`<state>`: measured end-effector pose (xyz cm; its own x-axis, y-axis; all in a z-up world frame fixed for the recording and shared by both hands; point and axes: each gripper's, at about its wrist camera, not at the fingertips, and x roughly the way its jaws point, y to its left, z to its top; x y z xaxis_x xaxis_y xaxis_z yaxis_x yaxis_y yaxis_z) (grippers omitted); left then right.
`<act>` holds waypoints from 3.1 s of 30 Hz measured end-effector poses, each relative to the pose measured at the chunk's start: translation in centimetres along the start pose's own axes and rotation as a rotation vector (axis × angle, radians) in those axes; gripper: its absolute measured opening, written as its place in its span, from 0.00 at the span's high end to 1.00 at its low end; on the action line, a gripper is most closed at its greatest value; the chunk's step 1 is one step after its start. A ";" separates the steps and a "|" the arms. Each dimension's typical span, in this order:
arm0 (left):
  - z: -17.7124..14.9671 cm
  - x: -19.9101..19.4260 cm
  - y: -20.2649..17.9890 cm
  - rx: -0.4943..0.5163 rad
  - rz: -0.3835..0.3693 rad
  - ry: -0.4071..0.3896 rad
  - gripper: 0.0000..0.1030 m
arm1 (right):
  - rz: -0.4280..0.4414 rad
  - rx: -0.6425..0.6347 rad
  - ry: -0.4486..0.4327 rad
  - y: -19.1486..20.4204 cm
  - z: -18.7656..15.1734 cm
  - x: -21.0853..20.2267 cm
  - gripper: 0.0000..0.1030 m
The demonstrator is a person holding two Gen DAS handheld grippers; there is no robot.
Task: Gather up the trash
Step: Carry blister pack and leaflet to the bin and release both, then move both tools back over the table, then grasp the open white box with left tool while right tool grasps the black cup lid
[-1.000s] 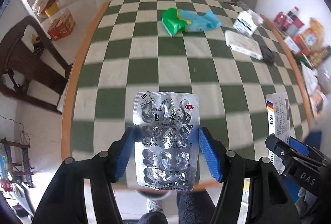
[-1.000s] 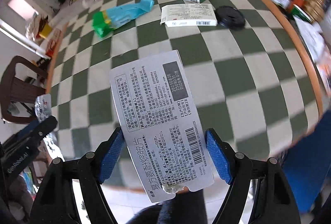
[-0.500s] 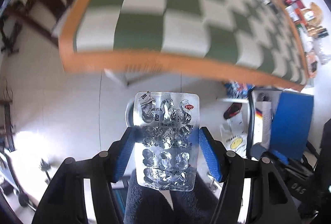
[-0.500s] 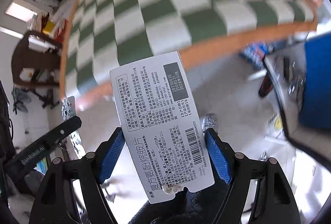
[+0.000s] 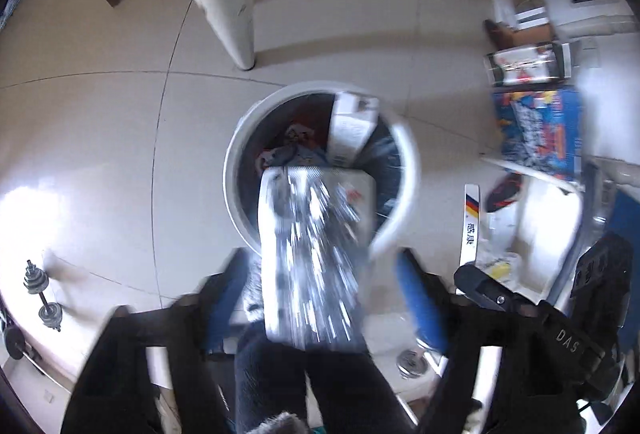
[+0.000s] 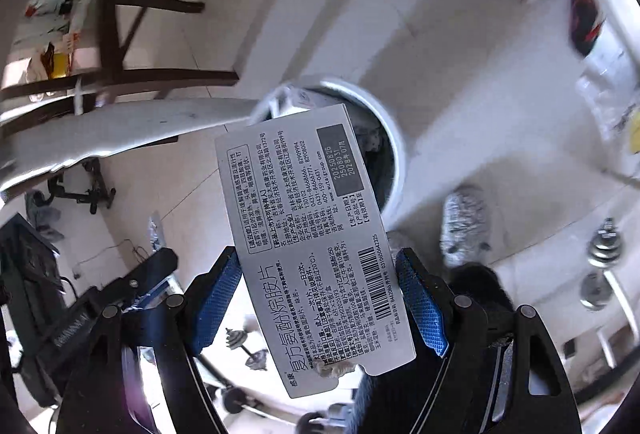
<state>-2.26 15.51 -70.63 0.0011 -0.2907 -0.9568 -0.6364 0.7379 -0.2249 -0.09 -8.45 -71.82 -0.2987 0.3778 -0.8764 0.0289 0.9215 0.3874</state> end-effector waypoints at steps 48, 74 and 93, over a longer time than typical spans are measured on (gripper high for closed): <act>-16.7 -28.6 -3.3 0.140 0.157 -0.202 0.00 | -0.372 -0.408 -0.217 14.5 -14.6 -24.4 0.00; 6.5 -46.2 -26.0 0.217 0.195 -0.523 0.00 | -0.134 -0.237 -0.527 19.9 5.4 -53.4 0.00; 31.4 -38.8 -47.5 0.439 0.457 -0.436 0.00 | -0.255 0.040 -0.372 13.3 49.4 -49.7 0.09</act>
<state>52.15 10.88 -28.57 0.1734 0.3000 -0.9381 -0.2825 0.9276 0.2444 62.27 -10.50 -37.30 0.0619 0.1380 -0.9885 0.0384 0.9893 0.1405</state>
